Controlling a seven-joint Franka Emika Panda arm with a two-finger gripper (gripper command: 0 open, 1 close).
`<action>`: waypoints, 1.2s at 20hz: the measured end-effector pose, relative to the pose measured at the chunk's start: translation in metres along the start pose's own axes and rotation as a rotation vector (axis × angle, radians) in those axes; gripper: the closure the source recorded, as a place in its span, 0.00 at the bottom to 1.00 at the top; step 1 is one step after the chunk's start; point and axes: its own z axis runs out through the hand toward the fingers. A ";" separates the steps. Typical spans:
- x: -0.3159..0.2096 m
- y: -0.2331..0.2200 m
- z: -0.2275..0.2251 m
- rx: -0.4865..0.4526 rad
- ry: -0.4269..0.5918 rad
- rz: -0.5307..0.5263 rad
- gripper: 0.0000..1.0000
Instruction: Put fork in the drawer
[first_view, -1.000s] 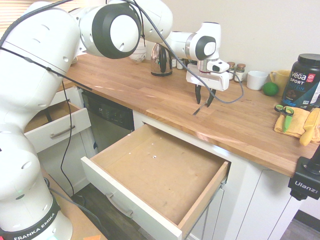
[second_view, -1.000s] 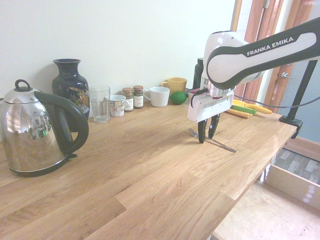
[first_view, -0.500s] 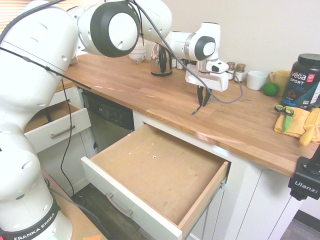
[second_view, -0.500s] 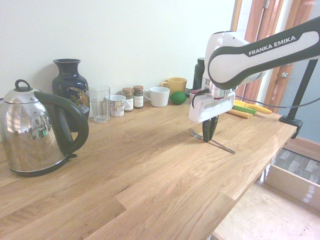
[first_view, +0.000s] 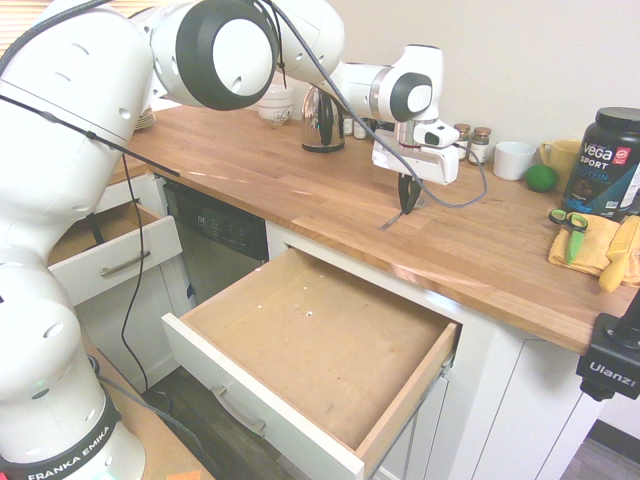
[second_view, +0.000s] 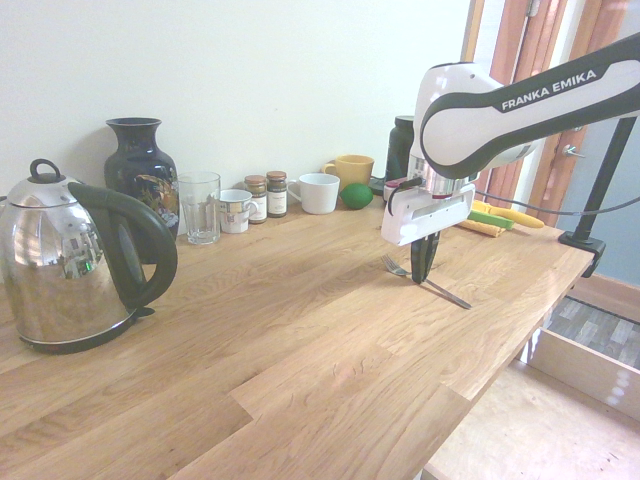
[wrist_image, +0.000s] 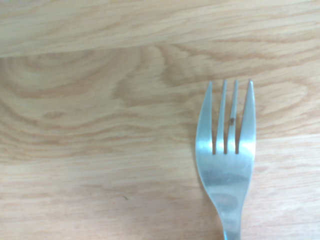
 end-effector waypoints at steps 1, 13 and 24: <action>-0.001 0.000 -0.003 0.003 0.002 -0.001 1.00; -0.028 0.019 -0.038 0.028 0.009 -0.005 1.00; -0.050 0.034 -0.059 0.045 0.012 -0.004 1.00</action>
